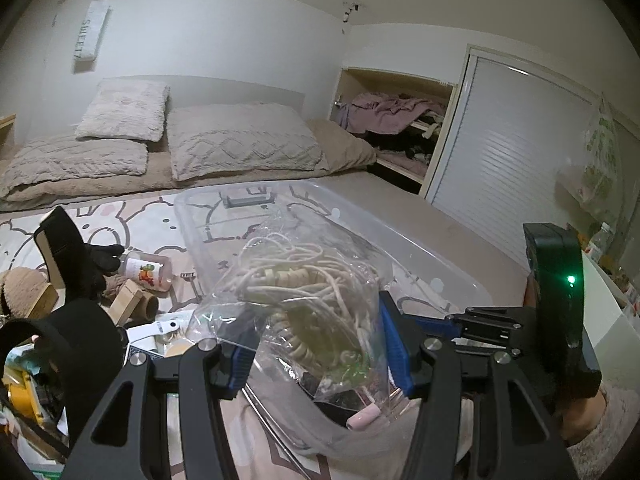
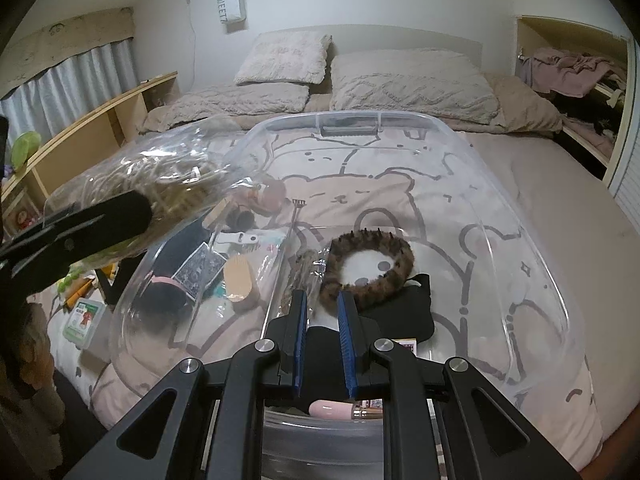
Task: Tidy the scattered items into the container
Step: 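Open left gripper dropping cord bag into container while right gripper lowers pink bottle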
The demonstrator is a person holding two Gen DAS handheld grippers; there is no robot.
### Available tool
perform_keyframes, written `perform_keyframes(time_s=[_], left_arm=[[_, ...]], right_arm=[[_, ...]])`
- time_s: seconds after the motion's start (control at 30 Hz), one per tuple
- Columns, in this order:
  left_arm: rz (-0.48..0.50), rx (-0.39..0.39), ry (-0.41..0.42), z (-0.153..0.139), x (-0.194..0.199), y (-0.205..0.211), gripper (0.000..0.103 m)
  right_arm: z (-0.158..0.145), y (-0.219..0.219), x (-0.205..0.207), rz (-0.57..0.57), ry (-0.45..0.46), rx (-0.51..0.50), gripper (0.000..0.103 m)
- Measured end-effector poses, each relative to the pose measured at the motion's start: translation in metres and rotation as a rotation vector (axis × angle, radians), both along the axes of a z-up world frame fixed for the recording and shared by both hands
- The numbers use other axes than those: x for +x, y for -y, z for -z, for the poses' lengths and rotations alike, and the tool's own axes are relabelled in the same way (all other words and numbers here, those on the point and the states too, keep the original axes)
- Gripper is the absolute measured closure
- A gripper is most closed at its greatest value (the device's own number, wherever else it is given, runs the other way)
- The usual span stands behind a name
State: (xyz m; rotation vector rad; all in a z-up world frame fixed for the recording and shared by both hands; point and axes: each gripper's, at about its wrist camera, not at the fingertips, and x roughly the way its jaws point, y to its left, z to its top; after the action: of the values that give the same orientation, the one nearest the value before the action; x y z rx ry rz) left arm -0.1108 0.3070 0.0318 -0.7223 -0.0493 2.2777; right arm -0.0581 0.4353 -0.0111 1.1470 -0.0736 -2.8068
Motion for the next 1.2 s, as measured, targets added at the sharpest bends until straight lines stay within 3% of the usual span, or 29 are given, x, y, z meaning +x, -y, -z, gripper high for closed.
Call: perform_keyframes(time_s=[0.27, 0.43, 0.77, 0.83, 0.87, 0.9, 0.93, 1.2], left_arm=[[0.049, -0.057, 0.044, 0.003, -0.015, -0.023, 0.048], [0.069, -0.143, 0.050, 0.009, -0.021, -0.041, 0.048], [0.161, -0.260, 0.156, 0.027, -0.027, -0.073, 0.047], [0.145, -0.273, 0.158, 0.028, -0.026, -0.074, 0.038], [0.126, -0.273, 0.150, 0.026, -0.026, -0.073, 0.032], [0.105, -0.273, 0.143, 0.024, -0.026, -0.071, 0.018], [0.090, -0.264, 0.136, 0.021, -0.027, -0.069, 0.014], [0.079, -0.239, 0.129, 0.011, -0.027, -0.055, 0.014]], right_arm=[[0.004, -0.002, -0.002, 0.007, 0.010, 0.043, 0.086], [0.006, -0.009, -0.002, 0.016, 0.019, 0.053, 0.086], [0.009, -0.010, -0.001, 0.008, 0.042, 0.046, 0.086], [0.009, -0.010, -0.002, 0.005, 0.059, 0.045, 0.086], [0.009, -0.010, -0.002, 0.004, 0.070, 0.046, 0.086], [0.009, -0.010, -0.003, 0.003, 0.080, 0.047, 0.086], [0.010, -0.010, -0.003, 0.003, 0.090, 0.047, 0.086], [0.011, -0.010, -0.003, 0.001, 0.101, 0.048, 0.086]])
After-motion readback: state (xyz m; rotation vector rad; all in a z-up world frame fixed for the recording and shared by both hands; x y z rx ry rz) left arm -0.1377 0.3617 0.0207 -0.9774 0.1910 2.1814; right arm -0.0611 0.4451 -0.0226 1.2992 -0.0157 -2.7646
